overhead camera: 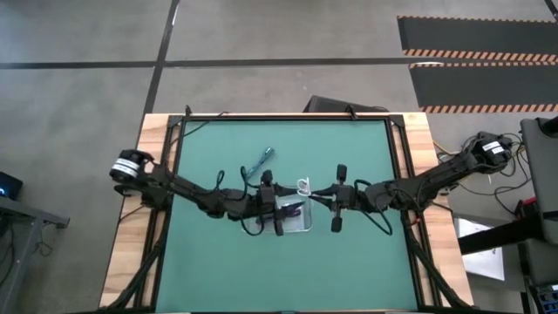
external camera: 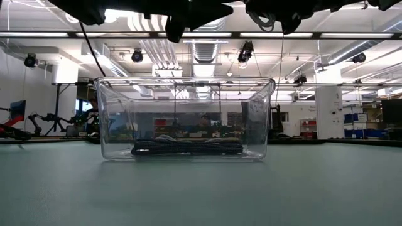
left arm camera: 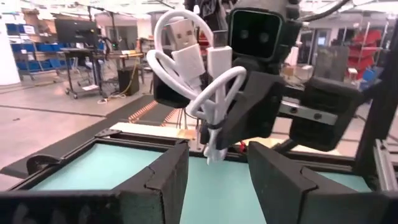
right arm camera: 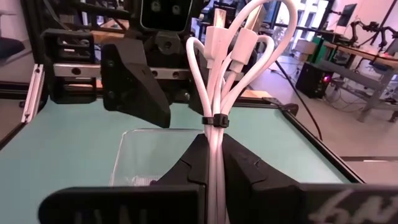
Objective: Pick and place USB-C Cables
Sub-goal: Put the white charger cable into the transparent bin
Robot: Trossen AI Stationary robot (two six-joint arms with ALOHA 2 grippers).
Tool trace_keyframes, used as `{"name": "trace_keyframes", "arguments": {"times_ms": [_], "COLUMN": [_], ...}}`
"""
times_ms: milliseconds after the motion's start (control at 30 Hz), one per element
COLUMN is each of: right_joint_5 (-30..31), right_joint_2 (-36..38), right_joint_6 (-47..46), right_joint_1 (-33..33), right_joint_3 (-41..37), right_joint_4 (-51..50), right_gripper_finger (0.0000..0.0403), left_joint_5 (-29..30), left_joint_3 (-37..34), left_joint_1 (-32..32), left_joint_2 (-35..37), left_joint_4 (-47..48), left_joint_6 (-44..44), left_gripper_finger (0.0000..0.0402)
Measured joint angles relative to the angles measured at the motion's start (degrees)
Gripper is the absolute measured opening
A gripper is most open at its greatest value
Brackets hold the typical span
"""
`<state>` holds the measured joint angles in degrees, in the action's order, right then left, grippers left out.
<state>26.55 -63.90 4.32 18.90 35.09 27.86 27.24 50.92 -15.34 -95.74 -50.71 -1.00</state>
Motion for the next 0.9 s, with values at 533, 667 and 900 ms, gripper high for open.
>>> {"name": "trace_keyframes", "arguments": {"times_ms": [533,667,900], "right_joint_5": [0.4,0.4,0.6], "right_joint_2": [0.1,0.1,0.1], "right_joint_6": [0.2,0.2,0.3], "right_joint_1": [0.0,0.0,-0.1], "right_joint_3": [0.0,0.0,0.0], "right_joint_4": [0.1,0.2,-0.1], "right_gripper_finger": [0.0013,0.0013,0.0013], "left_joint_5": [-5.2,-4.8,-3.1], "left_joint_3": [2.0,2.4,2.5], "left_joint_1": [1.9,2.2,3.0], "left_joint_2": [-4.4,-4.6,-4.7], "left_joint_4": [-11.7,-11.7,-11.8], "left_joint_6": [-0.2,-0.3,-0.3], "left_gripper_finger": [0.015,0.015,0.015]}}
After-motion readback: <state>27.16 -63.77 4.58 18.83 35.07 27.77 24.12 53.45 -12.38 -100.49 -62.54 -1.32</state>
